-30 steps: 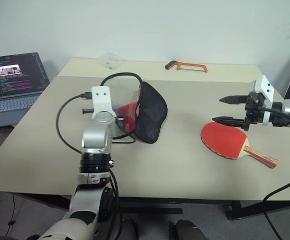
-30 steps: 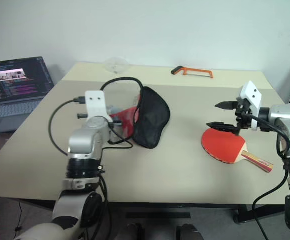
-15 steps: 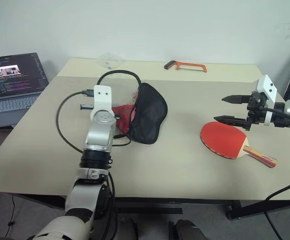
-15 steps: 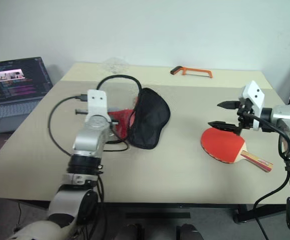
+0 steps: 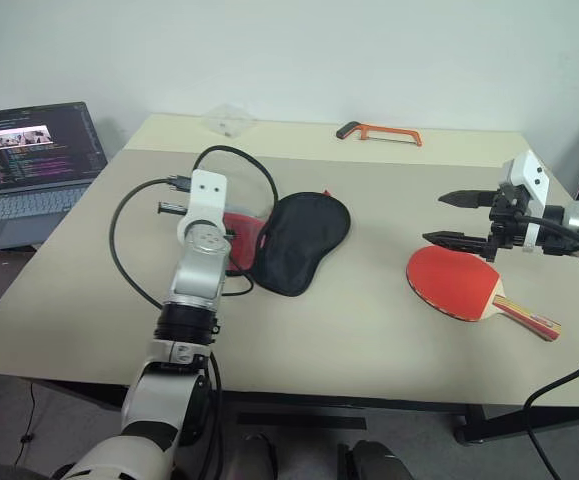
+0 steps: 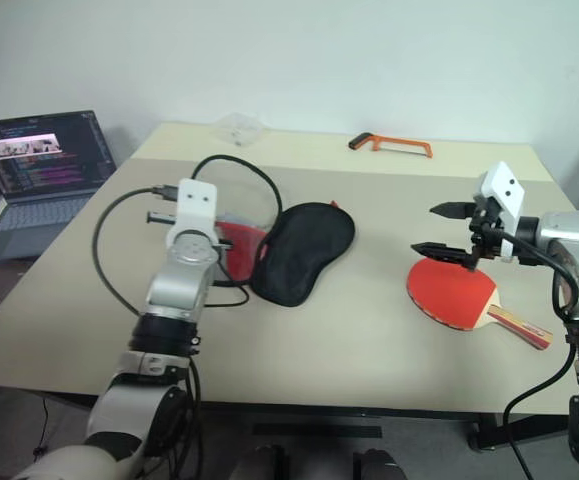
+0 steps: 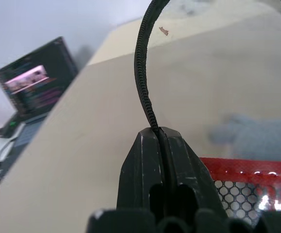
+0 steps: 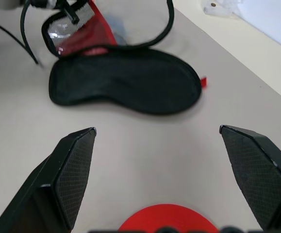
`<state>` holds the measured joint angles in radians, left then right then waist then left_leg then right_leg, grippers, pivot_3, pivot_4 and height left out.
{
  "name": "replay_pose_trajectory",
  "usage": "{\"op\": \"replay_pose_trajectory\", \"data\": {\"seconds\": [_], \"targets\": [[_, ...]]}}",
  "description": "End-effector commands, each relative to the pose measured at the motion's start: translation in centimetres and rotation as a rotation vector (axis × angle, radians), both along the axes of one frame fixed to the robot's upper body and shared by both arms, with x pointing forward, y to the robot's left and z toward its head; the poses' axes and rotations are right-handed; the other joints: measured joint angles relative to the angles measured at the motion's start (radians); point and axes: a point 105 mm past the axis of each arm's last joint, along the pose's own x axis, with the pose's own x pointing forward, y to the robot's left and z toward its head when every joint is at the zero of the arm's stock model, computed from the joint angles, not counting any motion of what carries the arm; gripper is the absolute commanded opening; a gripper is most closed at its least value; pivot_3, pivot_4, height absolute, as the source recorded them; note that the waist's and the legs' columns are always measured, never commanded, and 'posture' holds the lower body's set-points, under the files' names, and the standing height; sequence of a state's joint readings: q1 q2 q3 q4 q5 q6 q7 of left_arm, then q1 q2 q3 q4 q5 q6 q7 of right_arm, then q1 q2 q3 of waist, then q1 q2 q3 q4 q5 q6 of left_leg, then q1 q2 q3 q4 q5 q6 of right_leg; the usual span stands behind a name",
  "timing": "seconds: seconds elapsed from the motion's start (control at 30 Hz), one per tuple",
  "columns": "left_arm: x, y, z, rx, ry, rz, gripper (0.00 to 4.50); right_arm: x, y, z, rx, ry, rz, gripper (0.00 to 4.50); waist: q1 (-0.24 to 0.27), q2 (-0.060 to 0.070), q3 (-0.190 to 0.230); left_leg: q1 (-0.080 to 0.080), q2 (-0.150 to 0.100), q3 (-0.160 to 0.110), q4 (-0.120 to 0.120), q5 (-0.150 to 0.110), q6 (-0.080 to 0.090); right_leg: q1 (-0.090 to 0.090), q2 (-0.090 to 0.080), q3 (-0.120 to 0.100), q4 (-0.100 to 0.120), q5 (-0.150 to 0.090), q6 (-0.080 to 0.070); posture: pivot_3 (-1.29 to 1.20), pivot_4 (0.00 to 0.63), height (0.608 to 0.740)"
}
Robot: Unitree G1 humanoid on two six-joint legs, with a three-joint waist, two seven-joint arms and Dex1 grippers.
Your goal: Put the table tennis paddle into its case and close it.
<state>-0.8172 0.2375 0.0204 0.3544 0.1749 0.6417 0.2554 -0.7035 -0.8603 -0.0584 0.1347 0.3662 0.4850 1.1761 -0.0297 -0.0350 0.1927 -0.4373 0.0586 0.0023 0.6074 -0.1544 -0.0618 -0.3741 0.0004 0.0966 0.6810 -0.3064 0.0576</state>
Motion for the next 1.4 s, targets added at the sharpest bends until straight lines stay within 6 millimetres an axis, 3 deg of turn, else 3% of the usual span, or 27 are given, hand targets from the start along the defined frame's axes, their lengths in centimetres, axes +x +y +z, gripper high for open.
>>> {"op": "replay_pose_trajectory", "data": {"seconds": [0.03, 0.33, 0.7, 1.03, 1.4], "targets": [[0.4, -1.6, 1.3, 0.032, -0.052, -0.018, 0.03, -0.5, -0.1, 1.5, 0.011, -0.055, 0.002, 4.5, 0.0, 0.0, 0.0, 0.0, 0.0, 0.0, 0.0, 0.0, 0.0, 0.0, 0.0, 0.0, 0.0, 0.0, 0.0, 0.0, 0.15, 0.74], [1.8, -4.6, 0.9, -0.059, -0.037, -0.05, 0.03, -0.8, -0.2, 1.5, 0.014, -0.06, -0.007, 4.5, 0.001, 0.0, 0.0, 0.0, -0.001, 0.0, 0.0, 0.0, 0.0, 0.0, -0.001, 0.0, 0.0, 0.0, 0.001, 0.0, 0.15, 0.74], [3.9, -8.1, 3.0, -0.197, -0.114, -0.033, 0.03, -1.0, -0.1, 1.7, 0.014, -0.068, -0.01, 4.5, 0.001, -0.001, 0.0, -0.001, -0.003, 0.0, 0.0, 0.0, 0.0, 0.0, -0.002, 0.0, 0.0, 0.0, 0.001, 0.0, 0.15, 0.74], [4.0, -7.8, 5.1, -0.369, -0.244, 0.099, 0.03, -1.3, -0.2, 1.9, 0.003, -0.065, -0.015, 4.5, 0.0, -0.001, 0.001, -0.001, -0.005, 0.0, 0.0, 0.0, 0.0, 0.0, -0.004, 0.0, -0.001, 0.0, 0.003, 0.0, 0.15, 0.74], [3.4, -9.8, 2.2, -0.56, -0.201, 0.156, 0.03, -1.1, 0.0, 2.1, 0.0, -0.067, -0.01, 4.5, 0.0, -0.001, 0.001, -0.001, -0.012, -0.001, 0.0, 0.0, 0.0, 0.0, -0.009, 0.001, -0.001, 0.0, 0.006, 0.0, 0.15, 0.74]]}}
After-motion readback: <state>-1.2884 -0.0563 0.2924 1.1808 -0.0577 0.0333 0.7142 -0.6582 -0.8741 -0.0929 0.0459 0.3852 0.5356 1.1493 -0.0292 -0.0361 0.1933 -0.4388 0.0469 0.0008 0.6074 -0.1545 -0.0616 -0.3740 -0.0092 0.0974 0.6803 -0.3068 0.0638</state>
